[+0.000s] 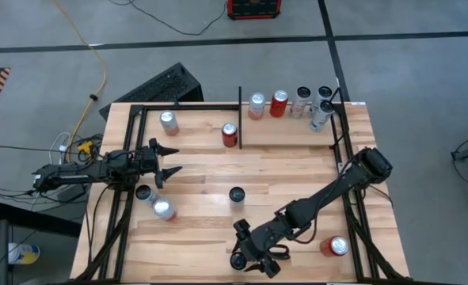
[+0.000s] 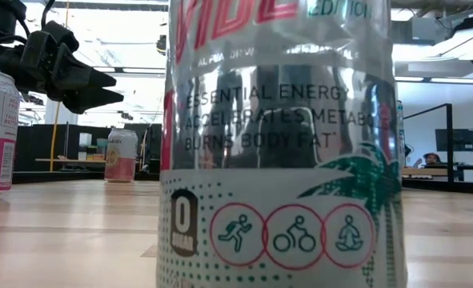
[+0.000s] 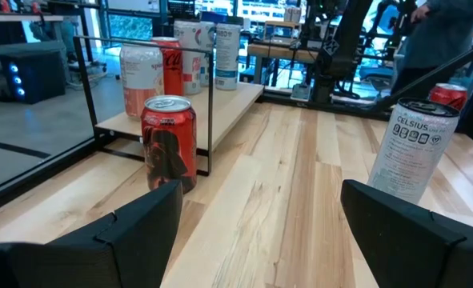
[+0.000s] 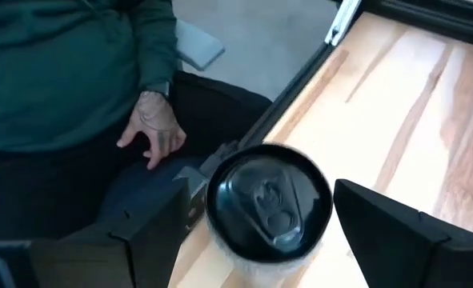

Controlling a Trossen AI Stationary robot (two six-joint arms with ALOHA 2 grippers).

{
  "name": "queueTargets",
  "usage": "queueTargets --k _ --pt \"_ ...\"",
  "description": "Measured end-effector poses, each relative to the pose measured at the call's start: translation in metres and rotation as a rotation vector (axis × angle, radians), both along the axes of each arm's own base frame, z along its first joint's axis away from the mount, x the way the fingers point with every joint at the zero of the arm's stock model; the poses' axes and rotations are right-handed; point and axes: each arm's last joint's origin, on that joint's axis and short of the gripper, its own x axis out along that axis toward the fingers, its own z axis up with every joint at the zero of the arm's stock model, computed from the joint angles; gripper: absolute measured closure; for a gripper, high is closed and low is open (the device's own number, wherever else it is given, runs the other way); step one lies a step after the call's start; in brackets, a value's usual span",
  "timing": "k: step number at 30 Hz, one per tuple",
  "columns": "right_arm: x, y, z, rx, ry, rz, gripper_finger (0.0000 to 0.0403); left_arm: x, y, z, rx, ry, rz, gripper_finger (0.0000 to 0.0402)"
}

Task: Place canned beverage on shelf
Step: Put the black pink soda can on the shelf

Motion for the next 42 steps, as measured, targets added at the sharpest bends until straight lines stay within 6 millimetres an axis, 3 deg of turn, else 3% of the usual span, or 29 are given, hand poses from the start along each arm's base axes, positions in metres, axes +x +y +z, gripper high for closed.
queueTargets --k 11,34,42 --pt "0.002 0.005 -0.015 -0.048 0.024 -0.029 0.007 0.0 0.0 0.0 0.0 0.0 0.0 0.0074" --pt "0.003 0.005 -0.012 -0.025 0.018 -0.039 0.0071 0.0 0.0 0.0 0.0 0.0 0.0 0.0074" --pt "0.008 0.005 -0.019 -0.01 0.024 -0.024 0.0107 0.0 0.0 0.0 0.0 0.0 0.0 0.0074"
